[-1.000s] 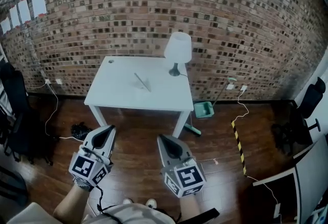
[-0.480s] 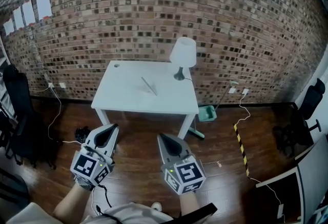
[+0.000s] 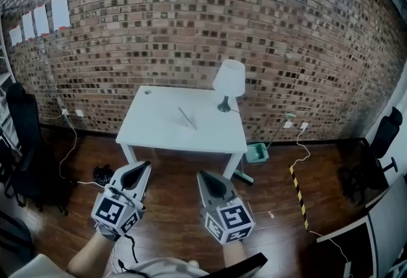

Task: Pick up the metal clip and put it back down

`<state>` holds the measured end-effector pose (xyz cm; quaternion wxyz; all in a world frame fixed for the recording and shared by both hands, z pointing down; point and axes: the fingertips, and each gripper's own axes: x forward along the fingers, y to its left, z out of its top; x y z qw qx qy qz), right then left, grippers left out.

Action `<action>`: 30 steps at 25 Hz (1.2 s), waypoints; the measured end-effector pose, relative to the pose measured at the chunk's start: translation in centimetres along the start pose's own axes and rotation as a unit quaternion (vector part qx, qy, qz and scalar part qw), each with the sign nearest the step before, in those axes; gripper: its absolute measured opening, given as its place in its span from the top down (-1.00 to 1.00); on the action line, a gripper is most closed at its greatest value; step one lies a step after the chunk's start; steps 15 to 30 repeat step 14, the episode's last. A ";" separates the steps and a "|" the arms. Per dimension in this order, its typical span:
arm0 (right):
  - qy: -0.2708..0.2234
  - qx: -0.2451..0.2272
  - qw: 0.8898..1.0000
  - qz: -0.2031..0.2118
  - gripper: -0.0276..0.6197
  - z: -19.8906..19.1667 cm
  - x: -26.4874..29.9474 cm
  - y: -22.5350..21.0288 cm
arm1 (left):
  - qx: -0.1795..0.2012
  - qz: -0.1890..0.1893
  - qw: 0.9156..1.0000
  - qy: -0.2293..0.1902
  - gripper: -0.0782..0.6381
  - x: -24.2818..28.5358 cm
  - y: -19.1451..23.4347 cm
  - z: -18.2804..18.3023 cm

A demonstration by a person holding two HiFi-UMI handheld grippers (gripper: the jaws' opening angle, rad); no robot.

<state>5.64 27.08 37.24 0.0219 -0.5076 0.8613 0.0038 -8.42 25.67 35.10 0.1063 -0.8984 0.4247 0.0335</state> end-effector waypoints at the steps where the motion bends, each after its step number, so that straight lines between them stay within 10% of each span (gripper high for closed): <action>1: 0.000 0.000 1.000 0.001 0.98 0.0 0.1 0.0 | 0.000 0.001 1.000 0.000 0.73 0.0 0.0 0.0; 30: 0.004 0.000 1.000 -0.004 0.98 -0.1 -0.2 -0.5 | 0.001 0.007 1.000 0.001 0.73 0.2 0.2 -0.3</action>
